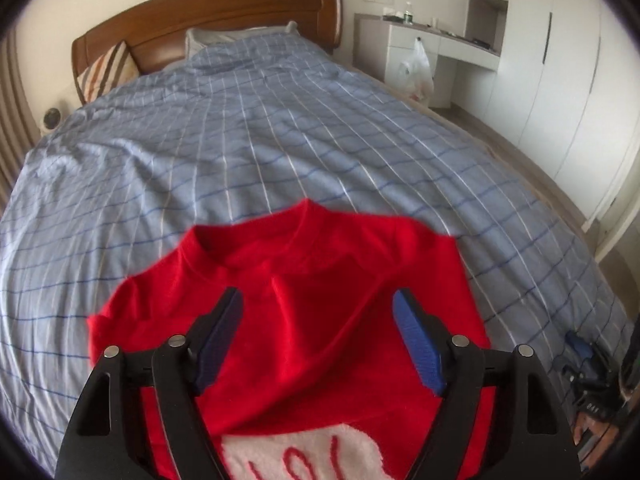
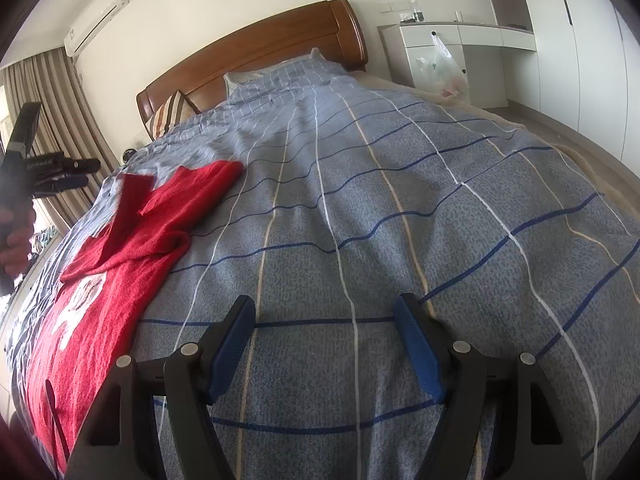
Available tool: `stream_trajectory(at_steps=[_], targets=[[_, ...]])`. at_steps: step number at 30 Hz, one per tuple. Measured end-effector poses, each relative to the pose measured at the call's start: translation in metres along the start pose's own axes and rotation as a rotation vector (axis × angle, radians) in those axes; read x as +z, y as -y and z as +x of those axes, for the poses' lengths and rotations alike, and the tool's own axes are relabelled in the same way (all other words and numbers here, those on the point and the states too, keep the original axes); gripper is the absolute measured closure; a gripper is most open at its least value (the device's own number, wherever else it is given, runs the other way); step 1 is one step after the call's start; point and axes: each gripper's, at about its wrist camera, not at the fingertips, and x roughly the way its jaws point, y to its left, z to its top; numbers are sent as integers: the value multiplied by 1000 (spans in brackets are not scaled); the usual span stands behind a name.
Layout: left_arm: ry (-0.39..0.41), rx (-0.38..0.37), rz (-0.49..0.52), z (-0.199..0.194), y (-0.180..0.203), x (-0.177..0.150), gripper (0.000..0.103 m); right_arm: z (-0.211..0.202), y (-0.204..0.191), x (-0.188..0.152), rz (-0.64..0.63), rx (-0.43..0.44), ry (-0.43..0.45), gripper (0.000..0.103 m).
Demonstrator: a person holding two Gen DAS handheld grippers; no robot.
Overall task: Fold small clothes
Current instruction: 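Fold the sleeve over the sweater body with the left gripper and release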
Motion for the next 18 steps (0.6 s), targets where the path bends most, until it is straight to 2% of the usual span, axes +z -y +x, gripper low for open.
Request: stream_trajectory(at_steps=[2, 5, 7, 10, 13, 15, 18], targets=[[-30, -34, 24, 2, 4, -18, 24, 0, 0, 0, 0, 0, 0, 31], [-20, -38, 59, -16, -10, -46, 24, 0, 0, 0, 0, 0, 0, 31], [-2, -13, 40, -35, -39, -65, 24, 0, 0, 0, 0, 0, 0, 31], [37, 70, -65, -63, -102, -92, 24, 0, 1, 0, -1, -1, 0, 31], [20, 115, -136, -74, -151, -122, 26, 0, 0, 0, -2, -3, 1, 31], [-12, 125, -112, -70, -160, -135, 26, 0, 0, 0, -4, -6, 1, 31], [-29, 162, -4, -52, -143, -137, 26, -1, -1, 0, -7, -10, 1, 31]])
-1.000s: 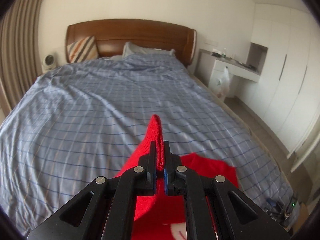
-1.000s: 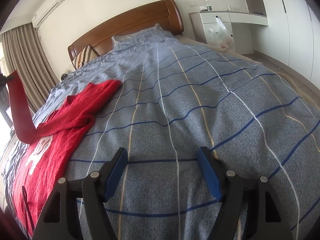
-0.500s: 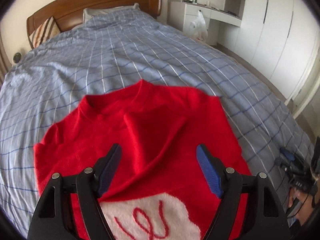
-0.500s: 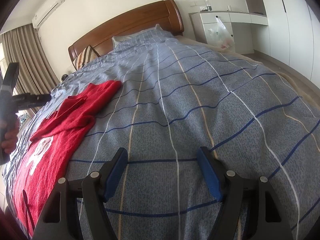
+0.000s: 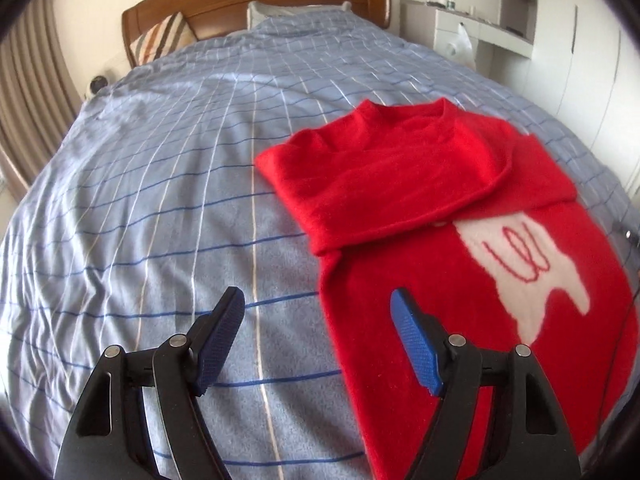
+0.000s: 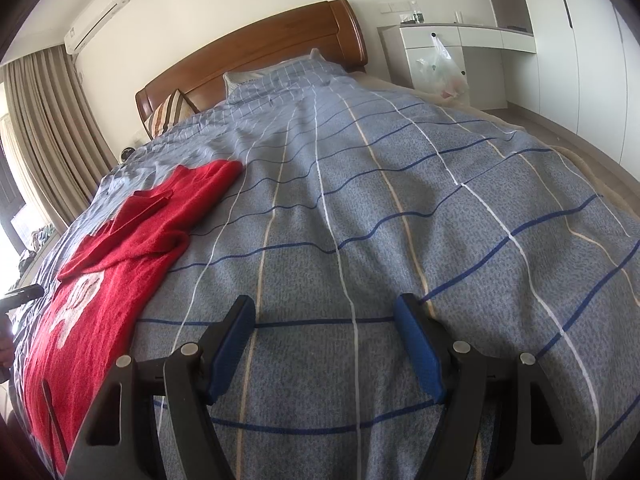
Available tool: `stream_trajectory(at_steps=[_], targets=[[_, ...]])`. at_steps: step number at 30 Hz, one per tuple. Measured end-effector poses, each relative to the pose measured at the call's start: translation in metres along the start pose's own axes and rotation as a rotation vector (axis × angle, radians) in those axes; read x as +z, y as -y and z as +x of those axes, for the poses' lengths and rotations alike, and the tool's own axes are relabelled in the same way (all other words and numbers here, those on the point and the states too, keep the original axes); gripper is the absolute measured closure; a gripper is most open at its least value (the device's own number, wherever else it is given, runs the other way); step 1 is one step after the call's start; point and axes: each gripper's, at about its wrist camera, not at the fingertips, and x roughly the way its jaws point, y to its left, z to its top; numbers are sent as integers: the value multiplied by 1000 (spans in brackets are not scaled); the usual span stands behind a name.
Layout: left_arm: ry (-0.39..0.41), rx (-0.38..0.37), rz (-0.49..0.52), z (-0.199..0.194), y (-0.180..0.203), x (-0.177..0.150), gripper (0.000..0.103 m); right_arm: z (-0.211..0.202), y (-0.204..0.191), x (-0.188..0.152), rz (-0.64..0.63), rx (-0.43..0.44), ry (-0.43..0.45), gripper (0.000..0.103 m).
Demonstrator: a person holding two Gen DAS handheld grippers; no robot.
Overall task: Fold small clothes
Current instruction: 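Fold the sleeve over the sweater body with the left gripper and release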
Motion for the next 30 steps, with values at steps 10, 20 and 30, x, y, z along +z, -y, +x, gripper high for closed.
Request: stream_trajectory(at_steps=[10, 20, 30], targets=[[20, 150, -261, 45, -32, -15, 103, 1, -4, 4, -15, -16, -26, 31], [95, -3, -419, 28, -59, -27, 83, 1, -92, 104, -62, 178, -163, 31], [21, -71, -178, 45, -27, -1, 63, 131, -161, 121, 178, 368, -440, 56]])
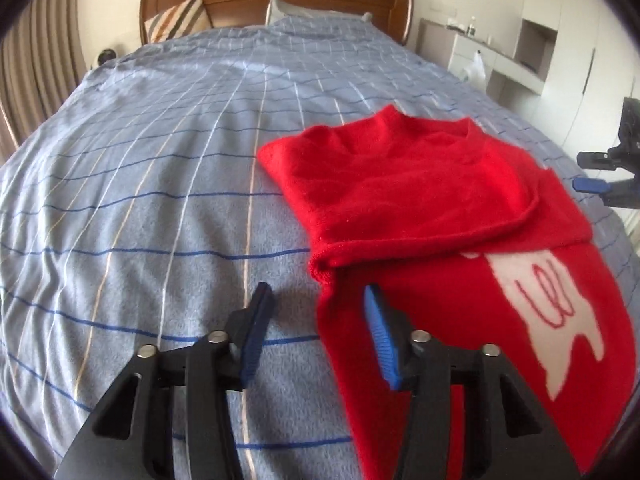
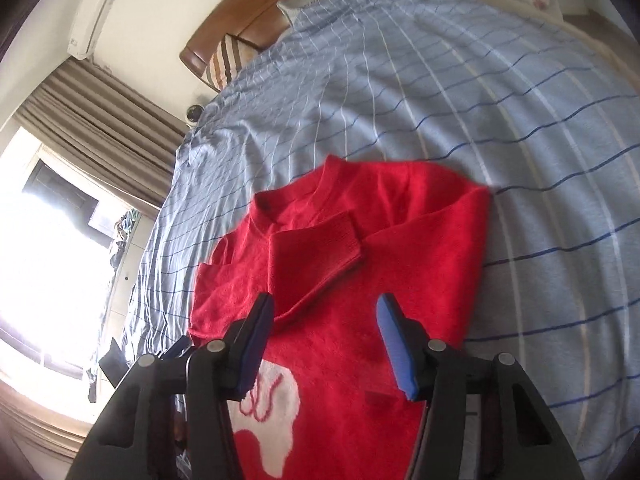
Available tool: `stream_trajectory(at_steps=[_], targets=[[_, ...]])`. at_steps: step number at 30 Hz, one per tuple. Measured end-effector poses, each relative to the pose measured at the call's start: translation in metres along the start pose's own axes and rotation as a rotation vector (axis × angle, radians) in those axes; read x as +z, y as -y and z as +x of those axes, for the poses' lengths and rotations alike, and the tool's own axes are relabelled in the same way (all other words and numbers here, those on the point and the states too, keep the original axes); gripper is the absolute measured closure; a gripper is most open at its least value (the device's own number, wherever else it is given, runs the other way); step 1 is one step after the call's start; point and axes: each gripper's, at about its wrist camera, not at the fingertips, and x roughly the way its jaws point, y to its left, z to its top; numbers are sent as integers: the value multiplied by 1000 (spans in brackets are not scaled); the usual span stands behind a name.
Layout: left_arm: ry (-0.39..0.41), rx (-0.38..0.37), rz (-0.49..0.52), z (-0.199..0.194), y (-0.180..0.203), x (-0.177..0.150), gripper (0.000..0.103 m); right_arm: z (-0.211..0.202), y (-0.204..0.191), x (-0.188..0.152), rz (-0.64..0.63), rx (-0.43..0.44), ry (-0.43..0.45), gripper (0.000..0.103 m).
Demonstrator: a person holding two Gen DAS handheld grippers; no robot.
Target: Fold small clothes
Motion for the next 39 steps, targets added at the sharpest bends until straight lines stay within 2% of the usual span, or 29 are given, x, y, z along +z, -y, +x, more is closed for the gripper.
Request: stream_trajectory(at_steps=[3, 7, 9, 13, 15, 18, 21, 22, 25, 26, 28, 29, 31, 34, 37, 39], targets=[[19, 19, -52, 8, -5, -4, 64, 35, 7, 3, 105, -8, -20, 62], [35, 47, -39, 7, -3, -10, 64, 54, 16, 14, 209, 2, 52, 73], [34, 58, -30, 8, -1, -11, 64, 57, 20, 15, 239, 5, 72, 99], [40, 48, -41, 9, -3, -12, 64, 14, 4, -9, 176, -19, 176, 99], [40, 43, -50, 10, -4, -12, 64, 0, 5, -26, 162, -58, 187, 99], [40, 47, -49, 9, -5, -12, 63, 10, 19, -43, 173, -163, 135, 93], [41, 51, -68, 3, -11, -13, 56, -2, 34, -64, 190, -163, 157, 92], [42, 55, -82, 0, -14, -13, 51, -11, 34, -71, 174, -161, 173, 92], [46, 65, -147, -15, -26, -21, 44, -45, 35, -89, 86, -182, 226, 91], [44, 63, -171, -22, -30, -25, 44, -57, 36, -95, 50, -188, 243, 86], [45, 53, -214, -37, -37, -37, 42, -78, 41, -106, -43, -221, 269, 70], [52, 48, -225, -46, -39, -43, 40, -86, 45, -114, -97, -247, 279, 57], [78, 67, -236, -65, -42, -57, 27, -98, 52, -129, -236, -345, 300, 48], [117, 105, -268, -84, -46, -74, 16, -105, 70, -151, -356, -485, 310, 48], [128, 155, -293, -82, -49, -86, 13, -110, 86, -164, -379, -544, 352, 48], [122, 189, -302, -73, -51, -95, 13, -108, 93, -169, -375, -568, 378, 43]])
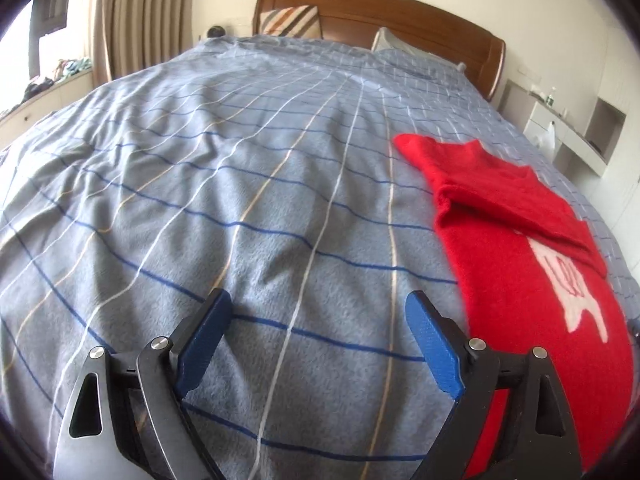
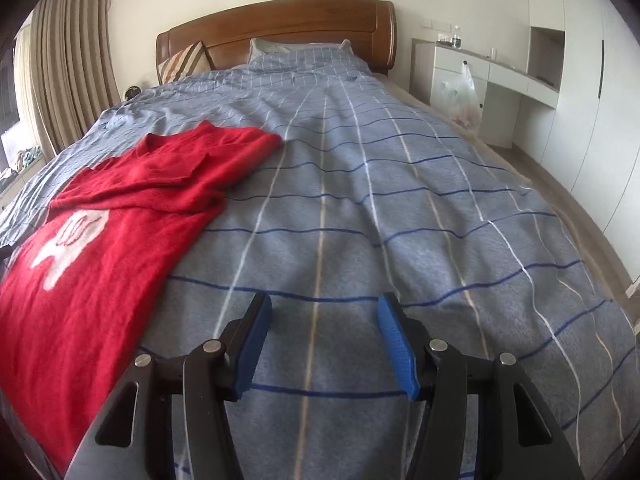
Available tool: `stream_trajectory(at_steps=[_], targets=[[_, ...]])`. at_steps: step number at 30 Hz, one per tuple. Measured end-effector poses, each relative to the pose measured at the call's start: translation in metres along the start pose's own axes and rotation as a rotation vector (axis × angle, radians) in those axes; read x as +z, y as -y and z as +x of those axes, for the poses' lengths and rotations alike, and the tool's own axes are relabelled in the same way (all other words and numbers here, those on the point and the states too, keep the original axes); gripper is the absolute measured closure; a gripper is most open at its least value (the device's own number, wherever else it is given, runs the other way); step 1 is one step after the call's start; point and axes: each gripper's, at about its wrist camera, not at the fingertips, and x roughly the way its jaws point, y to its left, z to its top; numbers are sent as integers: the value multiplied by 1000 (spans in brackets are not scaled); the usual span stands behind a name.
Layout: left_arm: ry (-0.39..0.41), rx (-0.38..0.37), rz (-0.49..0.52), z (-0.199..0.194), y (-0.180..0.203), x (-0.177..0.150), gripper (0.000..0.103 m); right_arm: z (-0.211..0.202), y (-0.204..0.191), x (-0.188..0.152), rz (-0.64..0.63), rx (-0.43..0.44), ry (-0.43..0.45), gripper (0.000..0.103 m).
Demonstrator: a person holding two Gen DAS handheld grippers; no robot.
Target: Fold small clothes
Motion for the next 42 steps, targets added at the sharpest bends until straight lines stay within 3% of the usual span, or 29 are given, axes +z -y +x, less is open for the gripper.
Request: stream_trajectory(at_steps=[8, 42], targets=[[51, 29, 43, 4, 3, -13, 10, 2, 0, -11, 20, -46, 34, 34], [55, 21, 37, 5, 2, -15, 7, 4, -2, -15, 13, -59, 41, 32]])
